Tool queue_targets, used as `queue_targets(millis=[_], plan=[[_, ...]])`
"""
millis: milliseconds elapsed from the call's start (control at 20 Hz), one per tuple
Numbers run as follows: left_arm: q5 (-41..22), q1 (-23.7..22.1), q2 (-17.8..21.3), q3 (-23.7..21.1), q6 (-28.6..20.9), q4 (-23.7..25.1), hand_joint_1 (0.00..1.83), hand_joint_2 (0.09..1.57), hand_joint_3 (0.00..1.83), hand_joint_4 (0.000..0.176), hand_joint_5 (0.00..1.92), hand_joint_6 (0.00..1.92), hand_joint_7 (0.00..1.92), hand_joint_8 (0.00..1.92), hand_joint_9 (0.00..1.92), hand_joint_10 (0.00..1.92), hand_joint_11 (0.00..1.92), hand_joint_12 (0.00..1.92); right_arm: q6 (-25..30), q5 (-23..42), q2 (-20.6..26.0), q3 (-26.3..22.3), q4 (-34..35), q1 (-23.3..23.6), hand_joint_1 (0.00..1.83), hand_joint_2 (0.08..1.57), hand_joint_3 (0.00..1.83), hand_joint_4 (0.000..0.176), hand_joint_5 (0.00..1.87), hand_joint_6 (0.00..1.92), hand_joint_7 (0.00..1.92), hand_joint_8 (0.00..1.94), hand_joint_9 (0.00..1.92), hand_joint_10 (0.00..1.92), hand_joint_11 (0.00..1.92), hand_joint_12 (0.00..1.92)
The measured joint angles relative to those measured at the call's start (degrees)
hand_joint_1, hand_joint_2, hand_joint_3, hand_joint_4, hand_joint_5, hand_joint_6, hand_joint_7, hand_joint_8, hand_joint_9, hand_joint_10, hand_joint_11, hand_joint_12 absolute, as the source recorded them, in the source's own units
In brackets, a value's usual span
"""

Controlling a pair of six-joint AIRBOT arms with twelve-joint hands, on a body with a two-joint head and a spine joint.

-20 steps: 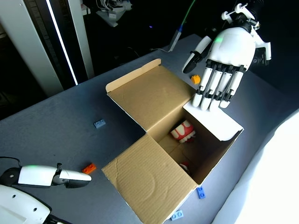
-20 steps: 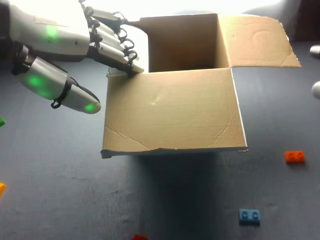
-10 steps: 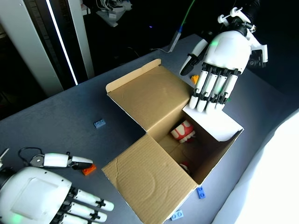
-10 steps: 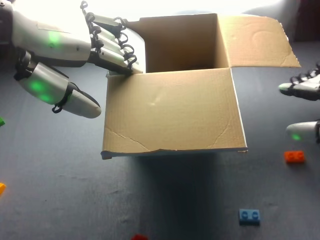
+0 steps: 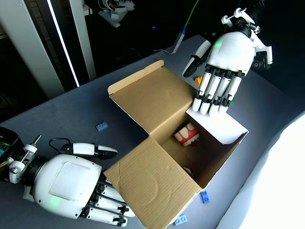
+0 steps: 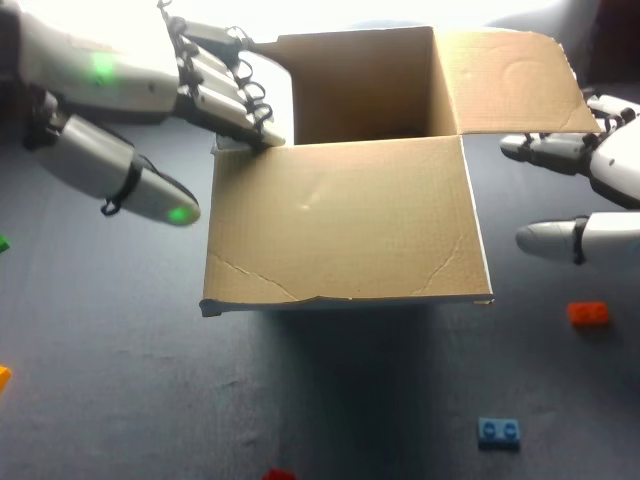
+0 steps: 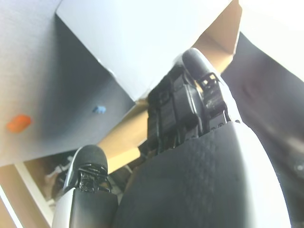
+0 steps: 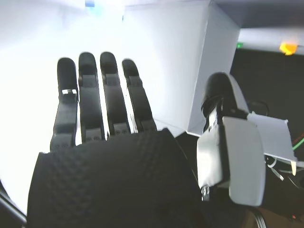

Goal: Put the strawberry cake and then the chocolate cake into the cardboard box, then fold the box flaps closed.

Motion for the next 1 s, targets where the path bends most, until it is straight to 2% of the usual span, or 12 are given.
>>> queue_targets(millis=[50, 100, 300, 550, 600, 700, 750, 800, 1000], plan=[[0.0, -0.7, 0.0, 0.9, -0.1, -0.5, 0.0, 1.26, 0.0, 0.007, 0.33, 0.01, 0.4, 0.02, 0.46, 0.03, 0.0, 1.24, 0.0, 0.1, 0.2, 0.0, -0.2, 0.5, 0.0, 1.15, 0.0, 0.0, 0.25, 0.01, 0.32, 0.0, 0.33, 0.0, 0.0, 0.91], [0.0, -1.0, 0.0, 1.8, -0.1, -0.8, 0.0, 1.27, 0.0, 0.0, 0.33, 0.01, 0.41, 0.01, 0.46, 0.03, 0.0, 1.26, 0.0, 0.4, 0.5, 0.0, -0.2, 0.9, 0.0, 1.16, 0.0, 0.0, 0.26, 0.01, 0.33, 0.0, 0.34, 0.0, 0.0, 0.93], [-0.1, -1.9, 0.0, 5.4, -0.5, -0.9, 0.0, 1.27, 0.0, 0.003, 0.31, 0.01, 0.41, 0.01, 0.47, 0.02, 0.0, 1.25, 2.2, 0.5, 1.6, 0.0, -0.2, 2.7, 0.0, 1.16, 0.0, 0.0, 0.25, 0.0, 0.31, 0.0, 0.33, 0.0, 0.0, 0.95], [-1.4, -2.1, -0.6, 10.9, -1.2, -1.5, 0.0, 1.26, 0.0, 0.001, 0.3, 0.0, 0.39, 0.0, 0.46, 0.02, 0.0, 1.28, 2.7, 0.7, 3.8, -2.4, -0.2, 6.8, 0.0, 1.16, 0.0, 0.0, 0.24, 0.0, 0.29, 0.0, 0.32, 0.0, 0.0, 0.9], [-2.2, -1.6, -0.6, 12.7, -1.9, -1.8, 0.0, 1.27, 0.0, 0.01, 0.28, 0.0, 0.39, 0.0, 0.47, 0.02, 0.0, 1.31, 2.7, 0.5, 4.3, -3.3, -0.2, 8.0, 0.0, 1.16, 0.0, 0.0, 0.25, 0.0, 0.3, 0.0, 0.33, 0.01, 0.0, 0.92], [-3.0, -0.3, -0.6, 13.5, -2.5, -2.0, 0.0, 1.28, 0.0, 0.002, 0.27, 0.0, 0.39, 0.0, 0.48, 0.02, 0.0, 1.36, 2.8, 0.2, 4.6, -3.9, 0.0, 8.8, 0.0, 1.17, 0.0, 0.0, 0.26, 0.0, 0.32, 0.01, 0.35, 0.01, 0.0, 1.0], [-3.7, 0.6, -0.6, 13.8, -2.9, -1.5, 0.0, 1.27, 0.0, 0.01, 0.28, 0.0, 0.4, 0.0, 0.49, 0.02, 0.02, 1.36, 2.7, -0.4, 4.8, -4.4, 0.0, 9.5, 0.0, 1.17, 0.0, 0.0, 0.26, 0.01, 0.33, 0.01, 0.37, 0.02, 0.0, 1.05], [-4.7, 1.7, -0.6, 14.1, -3.1, -1.2, 0.0, 1.26, 0.0, 0.016, 0.28, 0.01, 0.41, 0.0, 0.49, 0.02, 0.03, 1.37, 2.7, -0.7, 5.1, -5.0, 0.0, 10.1, 0.0, 1.17, 0.0, 0.0, 0.27, 0.0, 0.35, 0.01, 0.37, 0.01, 0.0, 1.05], [-7.4, 3.8, -0.2, 14.3, -2.6, -1.6, 0.0, 1.27, 0.0, 0.012, 0.28, 0.0, 0.41, 0.0, 0.5, 0.02, 0.06, 1.36, 2.7, -2.0, 5.4, -7.3, 0.1, 12.0, 0.0, 1.17, 0.0, 0.0, 0.27, 0.0, 0.35, 0.0, 0.35, 0.0, 0.0, 1.01]])
